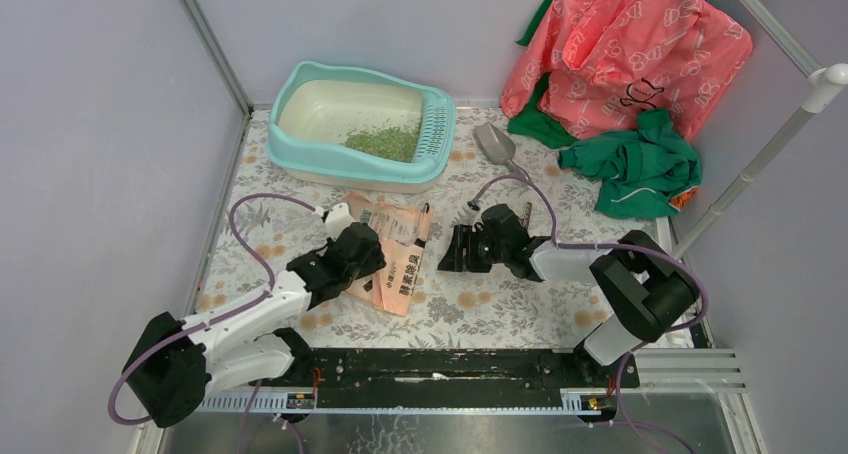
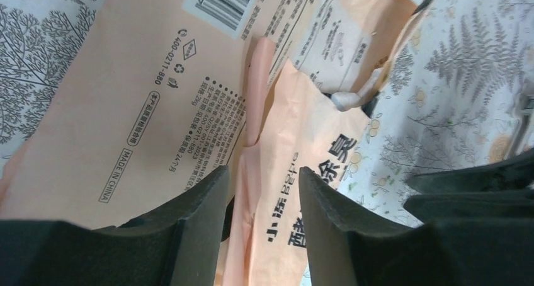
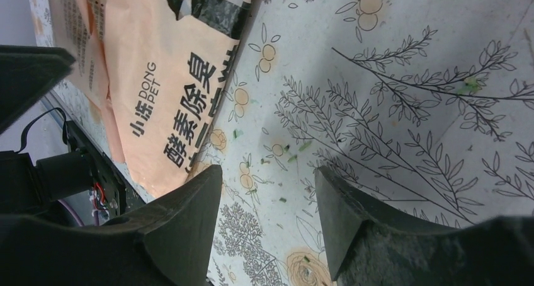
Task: Fill the litter box with clean litter
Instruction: Close the cat litter bag at the center of the board.
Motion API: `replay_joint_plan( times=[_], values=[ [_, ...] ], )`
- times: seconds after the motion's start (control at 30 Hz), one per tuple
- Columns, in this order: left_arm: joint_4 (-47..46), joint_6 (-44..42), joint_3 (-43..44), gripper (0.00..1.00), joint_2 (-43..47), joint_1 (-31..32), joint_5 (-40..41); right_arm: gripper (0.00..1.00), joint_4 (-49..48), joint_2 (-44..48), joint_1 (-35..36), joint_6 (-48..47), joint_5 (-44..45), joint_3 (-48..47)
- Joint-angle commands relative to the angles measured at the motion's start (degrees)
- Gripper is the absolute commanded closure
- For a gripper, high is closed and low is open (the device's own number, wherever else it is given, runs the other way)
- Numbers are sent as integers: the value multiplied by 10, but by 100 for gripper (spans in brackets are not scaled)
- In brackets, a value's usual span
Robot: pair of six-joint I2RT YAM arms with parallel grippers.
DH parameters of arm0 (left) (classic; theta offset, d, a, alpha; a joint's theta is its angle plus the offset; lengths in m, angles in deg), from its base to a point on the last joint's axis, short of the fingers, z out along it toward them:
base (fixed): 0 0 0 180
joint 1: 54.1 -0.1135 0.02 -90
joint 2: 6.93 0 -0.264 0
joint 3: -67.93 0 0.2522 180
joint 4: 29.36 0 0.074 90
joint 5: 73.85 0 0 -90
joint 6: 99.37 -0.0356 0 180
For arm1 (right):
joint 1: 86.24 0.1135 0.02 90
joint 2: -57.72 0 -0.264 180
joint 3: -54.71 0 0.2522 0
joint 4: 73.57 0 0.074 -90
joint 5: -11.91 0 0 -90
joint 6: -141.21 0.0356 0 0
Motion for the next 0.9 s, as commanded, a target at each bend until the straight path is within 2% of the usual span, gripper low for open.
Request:
replay_joint_plan(
  times=[0.0, 0.1, 0.33, 0.67, 0.87],
  values=[
    [25, -24, 39, 53, 44, -2, 16, 38, -44, -20, -2, 19, -10, -29],
    [33, -37, 60, 66, 43, -2, 12, 40, -51, -30, -2, 30, -11, -32],
    [9, -51, 70, 74, -14, -2, -13, 41, -81, -50, -1, 61, -18, -27],
    [-58, -52, 23, 76, -110, -2, -10, 43, -134, -87, -1, 98, -25, -15],
    [-62, -52, 8, 76, -127, -7, -1, 44, -148, -118, 3, 105, -30, -24]
  ],
)
